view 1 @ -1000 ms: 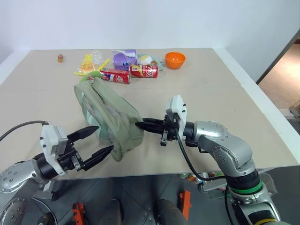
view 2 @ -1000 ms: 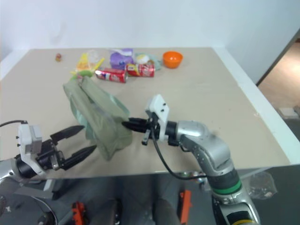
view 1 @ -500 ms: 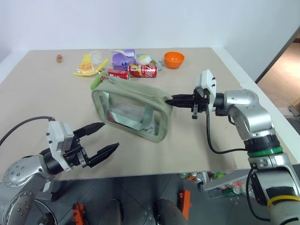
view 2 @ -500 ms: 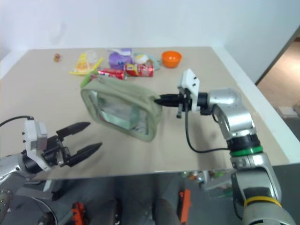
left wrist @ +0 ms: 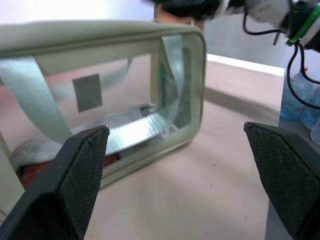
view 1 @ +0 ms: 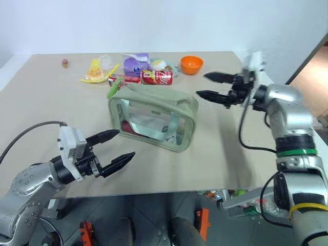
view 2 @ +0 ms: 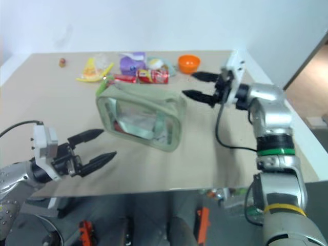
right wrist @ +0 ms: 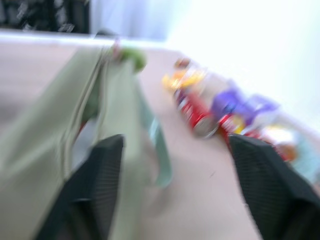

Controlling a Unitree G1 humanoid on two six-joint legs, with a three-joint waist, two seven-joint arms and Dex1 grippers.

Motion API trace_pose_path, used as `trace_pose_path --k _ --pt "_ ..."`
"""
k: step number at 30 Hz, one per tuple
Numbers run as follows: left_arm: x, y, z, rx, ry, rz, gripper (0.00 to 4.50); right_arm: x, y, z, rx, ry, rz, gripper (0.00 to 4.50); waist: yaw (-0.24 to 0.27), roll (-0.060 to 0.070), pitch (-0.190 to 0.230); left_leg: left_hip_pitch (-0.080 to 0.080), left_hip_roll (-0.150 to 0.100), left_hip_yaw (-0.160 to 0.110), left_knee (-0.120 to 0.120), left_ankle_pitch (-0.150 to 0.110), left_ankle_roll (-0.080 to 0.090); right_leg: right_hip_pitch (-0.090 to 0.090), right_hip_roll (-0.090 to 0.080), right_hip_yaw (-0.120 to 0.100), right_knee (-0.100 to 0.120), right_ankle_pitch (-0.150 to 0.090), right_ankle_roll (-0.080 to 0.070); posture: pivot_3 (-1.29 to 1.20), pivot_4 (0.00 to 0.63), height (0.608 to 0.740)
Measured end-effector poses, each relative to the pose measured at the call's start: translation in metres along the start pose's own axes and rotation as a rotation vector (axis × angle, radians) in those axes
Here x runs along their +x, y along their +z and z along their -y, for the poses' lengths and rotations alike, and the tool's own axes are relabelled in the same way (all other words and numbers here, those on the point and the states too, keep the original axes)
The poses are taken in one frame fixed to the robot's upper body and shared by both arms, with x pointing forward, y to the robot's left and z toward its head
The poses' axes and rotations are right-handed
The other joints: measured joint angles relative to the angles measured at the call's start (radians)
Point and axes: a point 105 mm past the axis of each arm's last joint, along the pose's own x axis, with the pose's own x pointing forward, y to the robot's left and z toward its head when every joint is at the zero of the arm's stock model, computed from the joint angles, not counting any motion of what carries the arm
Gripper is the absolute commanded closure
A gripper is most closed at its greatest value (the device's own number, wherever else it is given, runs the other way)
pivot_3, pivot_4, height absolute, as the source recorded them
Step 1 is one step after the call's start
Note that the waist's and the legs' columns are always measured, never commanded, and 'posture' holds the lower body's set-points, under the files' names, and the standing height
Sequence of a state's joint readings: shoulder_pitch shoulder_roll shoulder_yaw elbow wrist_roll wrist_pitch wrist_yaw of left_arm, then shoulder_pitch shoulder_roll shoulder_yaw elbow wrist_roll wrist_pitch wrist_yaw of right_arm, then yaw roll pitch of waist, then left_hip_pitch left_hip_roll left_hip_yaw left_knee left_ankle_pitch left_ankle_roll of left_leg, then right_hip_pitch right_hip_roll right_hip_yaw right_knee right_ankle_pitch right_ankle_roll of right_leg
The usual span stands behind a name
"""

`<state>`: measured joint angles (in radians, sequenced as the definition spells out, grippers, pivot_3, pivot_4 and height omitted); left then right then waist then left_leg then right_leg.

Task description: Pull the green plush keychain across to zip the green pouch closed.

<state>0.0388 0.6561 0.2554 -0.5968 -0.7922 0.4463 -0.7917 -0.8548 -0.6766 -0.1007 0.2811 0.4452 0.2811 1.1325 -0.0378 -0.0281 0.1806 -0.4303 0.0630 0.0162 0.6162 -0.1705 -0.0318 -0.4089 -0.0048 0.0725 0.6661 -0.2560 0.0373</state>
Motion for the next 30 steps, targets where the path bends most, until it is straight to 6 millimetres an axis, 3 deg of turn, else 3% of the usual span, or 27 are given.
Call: trace_pose_path --k 3,5,10,13,18,19,23,27,30 --pt "0.003 0.001 0.0 -0.002 -0.023 -0.002 0.0 -0.014 -0.003 -0.017 0.041 -0.051 -0.009 0.06 0.003 0.0 0.0 0.0 0.0 0.0 0.0 0.0 0.0 0.0 0.0 0.0 0.0 -0.001 0.001 0.0 0.15 0.74" --pt "0.004 -0.001 -0.002 -0.008 -0.048 -0.021 0.0 -0.019 -0.01 -0.043 0.097 -0.069 -0.041 0.06 0.005 0.0 0.0 0.0 0.0 0.0 0.0 0.0 0.0 0.0 0.0 0.0 0.001 -0.003 0.004 0.0 0.15 0.74" --pt "0.009 0.001 -0.003 -0.012 -0.111 -0.028 0.0 -0.003 -0.003 -0.094 0.163 -0.059 -0.014 0.06 -0.009 0.0 0.0 0.002 0.001 0.001 0.001 0.0 0.0 0.0 0.001 0.001 0.001 0.0 0.003 0.0 0.15 0.74" --pt "0.012 0.003 -0.002 -0.01 -0.135 -0.025 0.0 0.008 -0.009 -0.106 0.202 -0.066 -0.016 0.06 -0.009 0.0 0.0 0.002 0.001 0.001 0.002 0.002 -0.001 0.001 0.001 0.002 0.001 0.0 0.0 0.0 0.15 0.74" --pt "0.014 0.003 -0.003 -0.013 -0.148 -0.023 0.0 0.017 -0.018 -0.108 0.221 -0.1 -0.027 0.06 -0.009 0.0 0.0 0.001 0.0 0.002 0.003 0.002 -0.001 0.001 0.0 0.003 0.0 0.001 0.001 0.0 0.15 0.74" --pt "0.014 0.002 -0.003 -0.017 -0.151 -0.027 0.0 0.018 -0.02 -0.108 0.219 -0.103 -0.031 0.56 -0.009 0.0 0.0 0.001 0.0 0.002 0.002 0.002 -0.001 0.0 0.0 0.003 0.0 0.0 0.001 0.0 0.15 0.74" --pt "0.014 0.001 -0.001 -0.027 -0.163 -0.037 0.0 0.018 -0.035 -0.106 0.235 -0.117 -0.068 1.87 -0.009 0.0 0.0 0.001 0.0 0.002 0.001 0.002 -0.001 0.0 0.001 0.003 0.0 0.0 0.003 0.0 0.15 0.74" --pt "0.015 0.003 -0.002 -0.019 -0.167 -0.034 0.0 0.016 -0.037 -0.107 0.233 -0.107 -0.071 3.29 -0.009 0.0 0.0 0.0 0.0 0.001 0.001 0.002 0.0 0.0 0.001 0.002 0.0 0.0 0.004 0.0 0.15 0.74" --pt "0.015 0.003 -0.002 -0.019 -0.166 -0.035 0.0 0.015 -0.04 -0.108 0.233 -0.104 -0.083 4.14 -0.009 0.0 0.0 0.0 0.0 0.001 0.001 0.002 0.0 0.0 0.001 0.002 0.0 0.0 0.004 0.0 0.15 0.74"
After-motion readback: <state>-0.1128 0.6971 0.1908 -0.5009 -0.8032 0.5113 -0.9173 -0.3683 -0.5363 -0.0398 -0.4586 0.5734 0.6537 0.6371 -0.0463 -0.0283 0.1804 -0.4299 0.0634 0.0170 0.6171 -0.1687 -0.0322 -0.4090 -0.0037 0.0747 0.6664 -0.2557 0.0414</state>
